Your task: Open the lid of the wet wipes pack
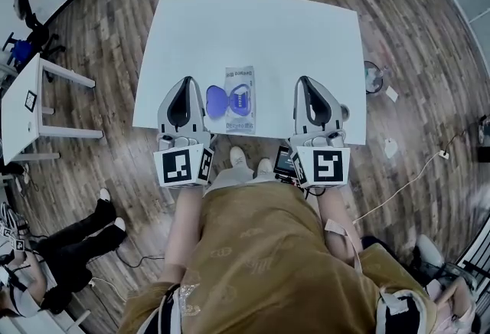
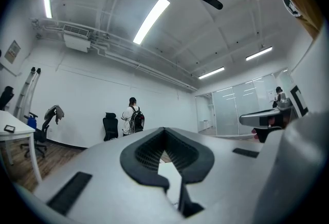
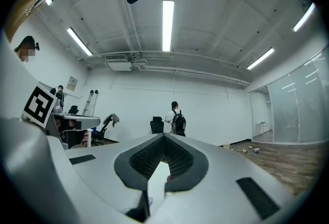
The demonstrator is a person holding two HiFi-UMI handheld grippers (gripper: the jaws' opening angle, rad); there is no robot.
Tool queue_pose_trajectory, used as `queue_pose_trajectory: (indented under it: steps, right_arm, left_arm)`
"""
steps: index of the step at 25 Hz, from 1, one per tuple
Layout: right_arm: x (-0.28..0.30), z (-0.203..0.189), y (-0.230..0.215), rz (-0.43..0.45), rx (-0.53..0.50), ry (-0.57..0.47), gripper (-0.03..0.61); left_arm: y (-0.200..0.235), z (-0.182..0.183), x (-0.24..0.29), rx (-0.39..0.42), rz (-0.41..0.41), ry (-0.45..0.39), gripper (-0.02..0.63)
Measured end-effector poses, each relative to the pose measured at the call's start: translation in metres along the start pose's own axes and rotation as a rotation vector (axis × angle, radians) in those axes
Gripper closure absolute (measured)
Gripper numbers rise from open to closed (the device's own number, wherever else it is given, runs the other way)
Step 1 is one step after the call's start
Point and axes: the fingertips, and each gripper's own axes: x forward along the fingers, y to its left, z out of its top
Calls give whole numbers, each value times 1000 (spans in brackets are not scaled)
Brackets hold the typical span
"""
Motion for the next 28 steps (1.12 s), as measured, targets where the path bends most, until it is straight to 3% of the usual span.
queue_pose_trajectory:
  steps: [28]
  right_arm:
    - [5,-19,-7,-55,36,70,569]
  left_arm:
    - [16,-19,0,10,8,53,612]
